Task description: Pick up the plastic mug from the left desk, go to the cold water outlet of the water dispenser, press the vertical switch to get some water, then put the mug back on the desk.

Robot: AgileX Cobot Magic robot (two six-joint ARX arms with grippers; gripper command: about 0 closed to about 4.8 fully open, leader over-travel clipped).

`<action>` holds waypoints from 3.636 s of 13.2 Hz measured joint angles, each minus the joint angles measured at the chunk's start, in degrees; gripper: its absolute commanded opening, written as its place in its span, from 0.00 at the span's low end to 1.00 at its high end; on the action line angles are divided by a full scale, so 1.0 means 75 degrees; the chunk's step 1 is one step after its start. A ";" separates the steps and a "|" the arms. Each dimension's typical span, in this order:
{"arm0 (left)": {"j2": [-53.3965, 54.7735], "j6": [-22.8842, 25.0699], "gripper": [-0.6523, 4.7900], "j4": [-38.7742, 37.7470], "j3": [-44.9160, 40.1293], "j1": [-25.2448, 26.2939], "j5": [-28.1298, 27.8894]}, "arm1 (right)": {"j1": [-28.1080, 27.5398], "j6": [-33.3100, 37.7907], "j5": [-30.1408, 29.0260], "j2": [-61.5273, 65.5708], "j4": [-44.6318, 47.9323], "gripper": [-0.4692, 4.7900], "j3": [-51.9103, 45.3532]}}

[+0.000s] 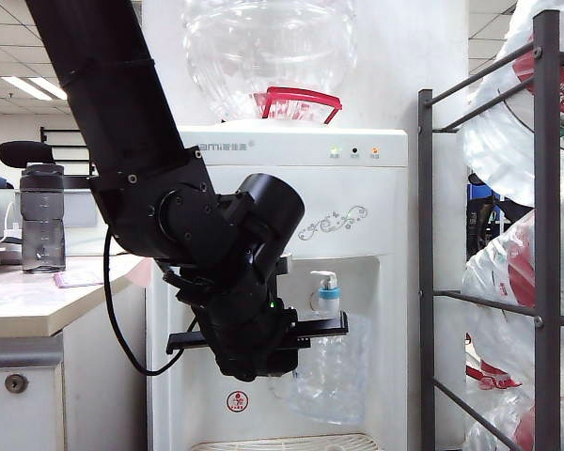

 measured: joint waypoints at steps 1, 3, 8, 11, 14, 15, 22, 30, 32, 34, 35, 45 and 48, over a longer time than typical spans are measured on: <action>0.0000 0.0000 0.11 -0.0006 0.0000 0.0000 -0.0003 | 0.0000 0.0000 0.0000 0.0000 0.0003 0.08 0.0000; -0.0003 -0.0105 0.11 -0.0128 0.0035 0.0017 0.0003 | 0.0000 0.0003 0.0000 0.0000 0.0297 0.08 0.0009; -0.0029 -0.0376 0.11 -0.0274 0.0044 0.0044 0.0114 | 0.0000 0.0000 0.0000 0.0000 0.0391 0.08 0.0012; -0.0032 -0.0417 0.11 -0.0297 0.0044 0.0003 0.0111 | 0.0000 0.0003 0.0000 0.0000 0.0411 0.08 0.0012; -0.0032 -0.0463 0.11 -0.0297 0.0012 -0.0041 0.0096 | 0.0000 0.0003 0.0000 0.0000 0.0460 0.08 0.0012; -0.0032 -0.0463 0.11 -0.0300 0.0009 -0.0041 0.0093 | 0.0000 0.0000 0.0000 0.0000 0.0460 0.08 0.0012; -0.0192 -0.0746 0.11 -0.0262 -0.0329 -0.0032 0.0117 | 0.0000 0.0003 0.0000 0.0000 0.0574 0.08 0.0012; -0.0137 -0.0772 0.11 -0.0863 0.0070 0.0166 0.0169 | 0.0000 0.0000 0.0000 0.0000 0.0641 0.08 0.0012; -0.0093 -0.0772 0.11 -0.0796 0.0085 0.0163 0.0143 | 0.0000 0.0000 0.0000 0.0000 0.0641 0.08 0.0012; -0.0087 -0.0778 0.11 -0.0717 0.0064 0.0131 0.0149 | 0.0000 0.0000 0.0000 0.0000 0.0641 0.08 0.0012; -0.0090 -0.0784 0.11 -0.0513 -0.0061 0.0090 0.0154 | 0.0000 0.0000 0.0000 0.0000 0.0638 0.08 0.0012; -0.0181 -0.0833 0.11 -0.0463 -0.0402 -0.0032 0.0221 | 0.0000 0.0000 0.0000 0.0000 0.0804 0.08 0.0012; 0.0050 -0.0688 0.11 -0.0656 -0.0012 -0.0020 0.0227 | 0.0000 0.0003 0.0000 0.0000 0.0801 0.08 0.0012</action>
